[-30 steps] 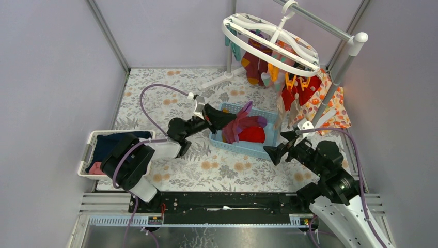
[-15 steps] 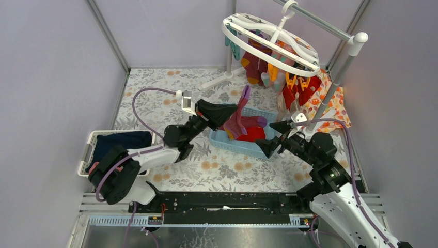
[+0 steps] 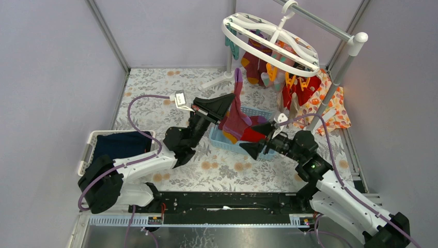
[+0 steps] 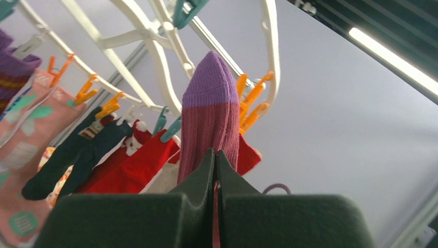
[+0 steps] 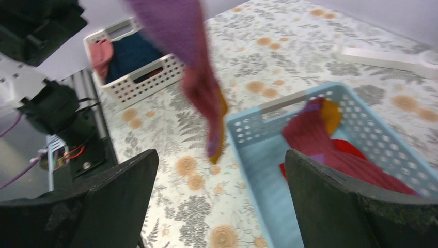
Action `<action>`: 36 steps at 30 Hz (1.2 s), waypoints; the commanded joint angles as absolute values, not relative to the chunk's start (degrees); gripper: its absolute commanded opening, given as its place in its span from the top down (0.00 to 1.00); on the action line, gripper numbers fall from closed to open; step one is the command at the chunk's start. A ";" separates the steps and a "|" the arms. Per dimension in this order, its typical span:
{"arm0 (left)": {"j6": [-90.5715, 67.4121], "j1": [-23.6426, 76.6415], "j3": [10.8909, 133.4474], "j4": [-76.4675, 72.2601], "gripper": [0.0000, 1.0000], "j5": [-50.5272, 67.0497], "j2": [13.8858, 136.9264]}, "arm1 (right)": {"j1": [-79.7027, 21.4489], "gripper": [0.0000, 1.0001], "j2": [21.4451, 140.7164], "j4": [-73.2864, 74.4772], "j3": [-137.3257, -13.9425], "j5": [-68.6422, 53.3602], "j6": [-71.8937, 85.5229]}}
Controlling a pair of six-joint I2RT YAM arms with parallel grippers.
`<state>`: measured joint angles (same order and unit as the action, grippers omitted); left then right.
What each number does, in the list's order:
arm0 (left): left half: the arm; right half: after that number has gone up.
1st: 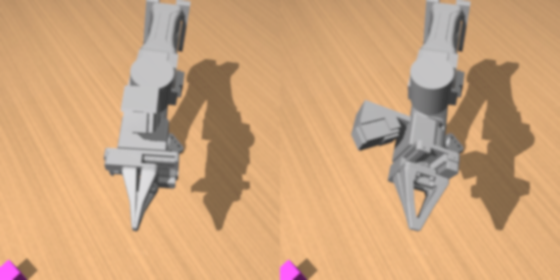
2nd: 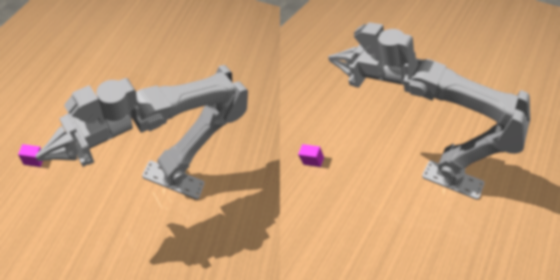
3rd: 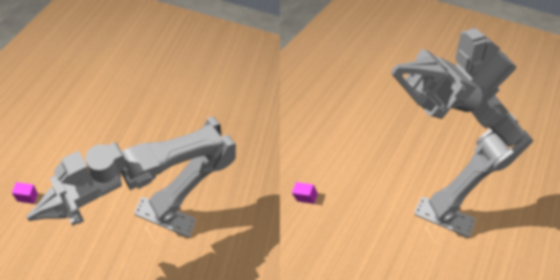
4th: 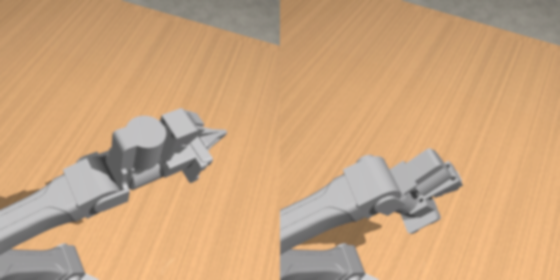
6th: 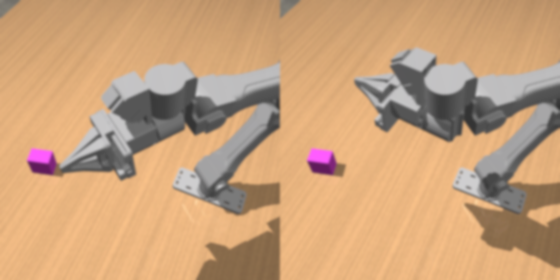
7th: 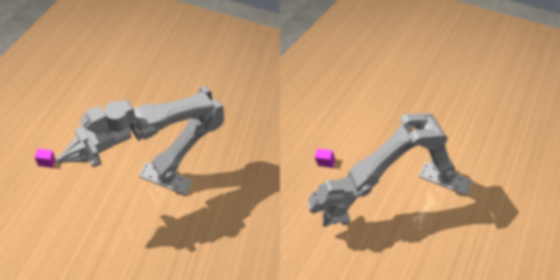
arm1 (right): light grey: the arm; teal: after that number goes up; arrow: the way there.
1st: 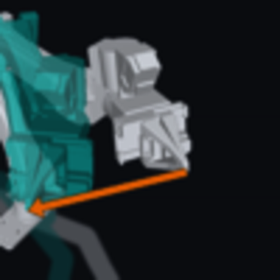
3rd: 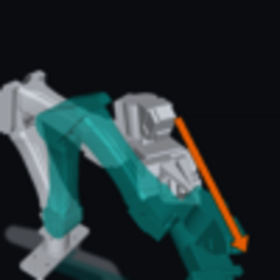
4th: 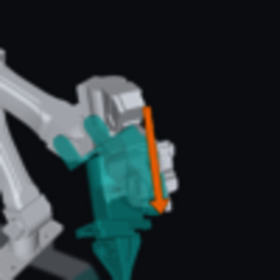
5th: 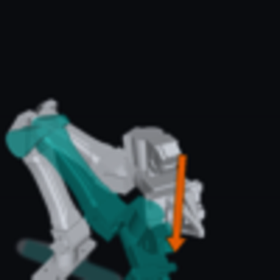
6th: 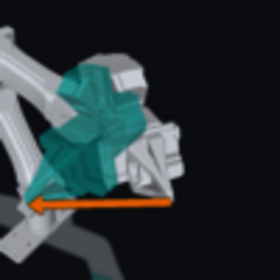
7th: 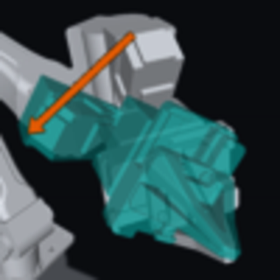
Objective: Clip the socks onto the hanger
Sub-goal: Pick up the sock from the bin.
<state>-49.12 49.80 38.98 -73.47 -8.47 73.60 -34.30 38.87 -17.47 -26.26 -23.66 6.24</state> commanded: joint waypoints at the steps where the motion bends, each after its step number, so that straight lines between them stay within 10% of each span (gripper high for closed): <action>1: -49.27 51.34 40.18 -69.42 1.00 -19.50 72.63 | -41.12 0.01 39.80 -25.35 -25.51 -23.41 4.57; 24: -57.11 54.56 38.85 -66.02 1.00 -25.98 69.24 | -48.33 0.15 47.80 -51.41 -17.73 -7.22 0.51; 30: -58.07 54.74 37.74 -65.10 1.00 -26.47 68.06 | -51.68 0.33 55.19 -59.48 -19.32 -4.63 0.64; 36: -58.84 54.75 36.36 -64.69 1.00 -27.48 67.24 | -53.20 0.77 54.71 -62.15 -18.28 -2.36 1.07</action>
<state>-58.06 54.37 37.71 -64.64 -24.91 68.45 -52.21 56.10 -54.50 -16.97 -5.45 1.17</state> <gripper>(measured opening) 0.003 0.341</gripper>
